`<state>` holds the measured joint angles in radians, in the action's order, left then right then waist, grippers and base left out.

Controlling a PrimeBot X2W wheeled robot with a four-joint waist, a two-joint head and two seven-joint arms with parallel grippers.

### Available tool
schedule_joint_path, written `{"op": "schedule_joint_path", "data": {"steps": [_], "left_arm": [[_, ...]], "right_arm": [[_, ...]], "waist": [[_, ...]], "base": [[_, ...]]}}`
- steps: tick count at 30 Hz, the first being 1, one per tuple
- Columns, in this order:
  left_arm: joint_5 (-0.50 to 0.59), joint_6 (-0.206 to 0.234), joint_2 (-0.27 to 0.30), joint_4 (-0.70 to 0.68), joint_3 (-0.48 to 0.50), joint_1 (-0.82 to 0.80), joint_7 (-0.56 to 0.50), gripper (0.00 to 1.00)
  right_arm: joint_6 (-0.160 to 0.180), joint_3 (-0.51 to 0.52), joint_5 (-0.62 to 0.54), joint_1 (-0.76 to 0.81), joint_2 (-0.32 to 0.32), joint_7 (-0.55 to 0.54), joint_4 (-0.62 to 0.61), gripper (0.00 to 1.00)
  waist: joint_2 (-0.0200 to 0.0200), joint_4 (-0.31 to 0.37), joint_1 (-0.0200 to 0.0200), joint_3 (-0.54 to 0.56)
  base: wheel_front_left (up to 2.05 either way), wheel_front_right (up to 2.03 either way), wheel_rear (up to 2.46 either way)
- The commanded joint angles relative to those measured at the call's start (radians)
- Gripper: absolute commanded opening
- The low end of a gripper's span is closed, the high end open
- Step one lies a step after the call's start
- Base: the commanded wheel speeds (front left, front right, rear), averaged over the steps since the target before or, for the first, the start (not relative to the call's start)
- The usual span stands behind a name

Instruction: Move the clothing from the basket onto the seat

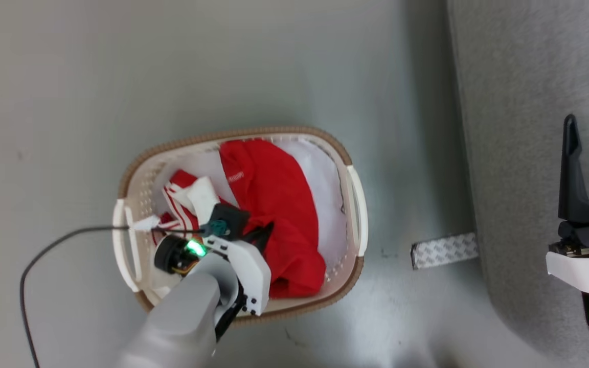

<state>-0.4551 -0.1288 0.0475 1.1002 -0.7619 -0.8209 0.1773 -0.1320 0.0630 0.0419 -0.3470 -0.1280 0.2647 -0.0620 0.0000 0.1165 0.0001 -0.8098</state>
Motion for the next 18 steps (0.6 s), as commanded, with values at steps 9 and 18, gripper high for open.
{"op": "schedule_joint_path", "data": {"steps": [9,18], "left_arm": [[-0.150,-0.001,0.005,-0.062,0.059,0.122,0.081,0.00],[-0.173,0.014,0.027,-0.200,0.099,0.245,0.087,0.00]], "right_arm": [[0.003,-0.026,0.020,0.058,0.034,0.000,0.102,1.00],[0.003,-0.068,0.024,0.161,0.050,-0.001,0.189,1.00]], "waist": [[0.0000,-0.033,-0.0001,0.332],[0.0000,-0.068,-0.0001,0.562]], "base": [[0.00,0.00,0.00],[0.00,0.00,0.00]]}}
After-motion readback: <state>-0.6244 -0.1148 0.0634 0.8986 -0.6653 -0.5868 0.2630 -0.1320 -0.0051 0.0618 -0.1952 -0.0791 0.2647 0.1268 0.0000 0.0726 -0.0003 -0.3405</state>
